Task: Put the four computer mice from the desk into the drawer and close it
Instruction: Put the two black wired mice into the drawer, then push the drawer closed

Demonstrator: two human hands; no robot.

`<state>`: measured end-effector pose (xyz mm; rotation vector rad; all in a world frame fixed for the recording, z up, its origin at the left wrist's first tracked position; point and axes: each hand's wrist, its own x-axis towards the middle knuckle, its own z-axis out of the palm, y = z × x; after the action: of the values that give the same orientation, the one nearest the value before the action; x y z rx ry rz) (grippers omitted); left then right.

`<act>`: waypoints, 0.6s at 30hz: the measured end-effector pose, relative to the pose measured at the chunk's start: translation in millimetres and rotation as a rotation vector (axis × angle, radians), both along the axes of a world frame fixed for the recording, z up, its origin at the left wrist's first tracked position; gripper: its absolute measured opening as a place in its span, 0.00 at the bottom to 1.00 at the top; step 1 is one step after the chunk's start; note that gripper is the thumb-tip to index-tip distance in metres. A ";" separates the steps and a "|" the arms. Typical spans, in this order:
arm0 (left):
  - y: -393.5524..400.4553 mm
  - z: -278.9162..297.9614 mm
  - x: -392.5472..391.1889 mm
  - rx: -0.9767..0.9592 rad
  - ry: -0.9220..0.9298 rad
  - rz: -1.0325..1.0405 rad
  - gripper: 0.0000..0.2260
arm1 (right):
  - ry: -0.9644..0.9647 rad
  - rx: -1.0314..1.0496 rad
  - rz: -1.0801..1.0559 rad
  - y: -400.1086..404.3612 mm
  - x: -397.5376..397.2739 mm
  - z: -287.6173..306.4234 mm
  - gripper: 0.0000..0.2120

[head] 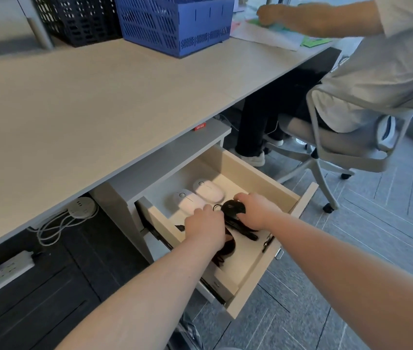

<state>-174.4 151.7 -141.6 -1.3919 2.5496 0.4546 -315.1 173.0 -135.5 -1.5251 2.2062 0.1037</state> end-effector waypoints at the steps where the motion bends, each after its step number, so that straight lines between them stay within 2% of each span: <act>1: -2.9 7.8 1.6 -0.019 0.013 0.000 0.17 | -0.012 -0.025 -0.031 2.7 1.0 5.3 0.22; 6: -19.7 59.9 13.3 -0.180 0.142 -0.043 0.11 | -0.118 -0.232 -0.266 24.2 18.4 22.6 0.20; 10: -34.0 95.1 29.1 -0.397 0.241 -0.092 0.10 | 0.138 -0.432 -0.424 48.5 30.1 22.4 0.22; 14: -55.3 111.1 49.5 -0.542 0.241 -0.114 0.22 | -0.050 -0.416 -0.711 52.9 28.3 22.3 0.36; 18: -81.8 116.4 65.0 -0.551 0.228 -0.049 0.27 | -0.171 -0.426 -0.869 42.2 25.1 25.7 0.37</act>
<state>-109.4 69.9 -25.2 -1.5018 3.0386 -0.1255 -290.0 215.1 -109.8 -0.5781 2.6327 -0.7701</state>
